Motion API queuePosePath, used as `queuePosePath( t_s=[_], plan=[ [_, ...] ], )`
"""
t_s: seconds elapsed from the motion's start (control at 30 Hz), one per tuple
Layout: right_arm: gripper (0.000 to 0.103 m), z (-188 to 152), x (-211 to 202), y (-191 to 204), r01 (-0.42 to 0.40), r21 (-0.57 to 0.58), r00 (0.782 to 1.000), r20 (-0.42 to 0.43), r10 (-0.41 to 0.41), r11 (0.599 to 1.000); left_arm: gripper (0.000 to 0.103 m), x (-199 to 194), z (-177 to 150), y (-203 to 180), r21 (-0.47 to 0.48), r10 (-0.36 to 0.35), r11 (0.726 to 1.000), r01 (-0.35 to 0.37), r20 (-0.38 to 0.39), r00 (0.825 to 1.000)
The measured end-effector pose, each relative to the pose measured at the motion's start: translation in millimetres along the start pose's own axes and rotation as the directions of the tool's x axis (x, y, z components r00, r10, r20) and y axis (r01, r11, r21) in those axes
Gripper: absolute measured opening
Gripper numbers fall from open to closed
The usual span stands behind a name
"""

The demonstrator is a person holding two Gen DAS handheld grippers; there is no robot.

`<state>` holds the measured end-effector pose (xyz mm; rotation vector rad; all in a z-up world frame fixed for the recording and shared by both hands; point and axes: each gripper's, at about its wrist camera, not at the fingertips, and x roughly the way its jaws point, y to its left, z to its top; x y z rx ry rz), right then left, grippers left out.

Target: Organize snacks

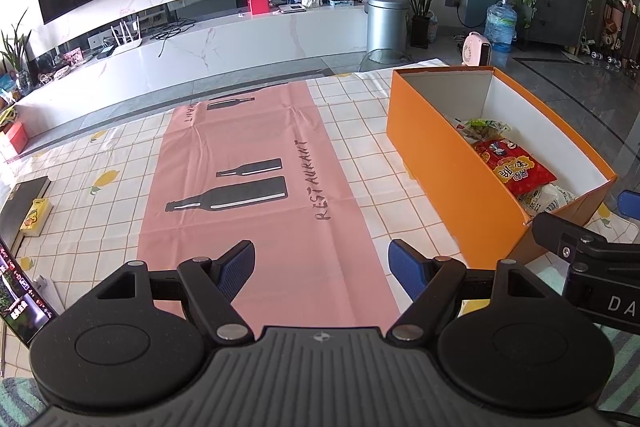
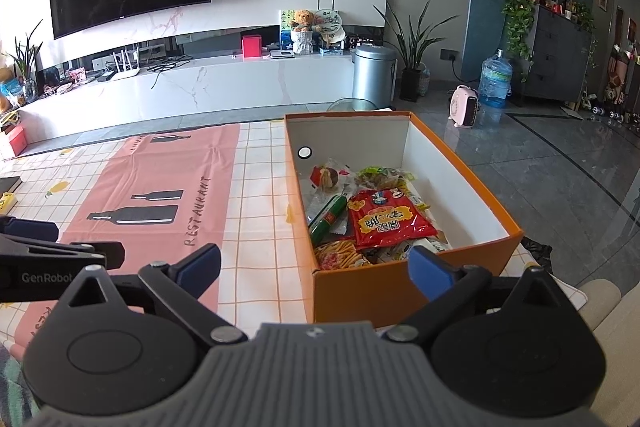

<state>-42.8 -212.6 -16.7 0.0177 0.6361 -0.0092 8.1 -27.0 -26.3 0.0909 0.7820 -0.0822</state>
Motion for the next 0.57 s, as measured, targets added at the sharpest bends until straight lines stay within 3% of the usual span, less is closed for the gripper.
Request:
queuePosePath(
  t_s=[0.57],
  plan=[
    [0.099,4,-9,11,-0.008,-0.023,1.000,0.007,0.008,1.000,0.089,-17,-1,8,0.002,0.003,1.000,-0.003,0.045,0.999]
  ],
)
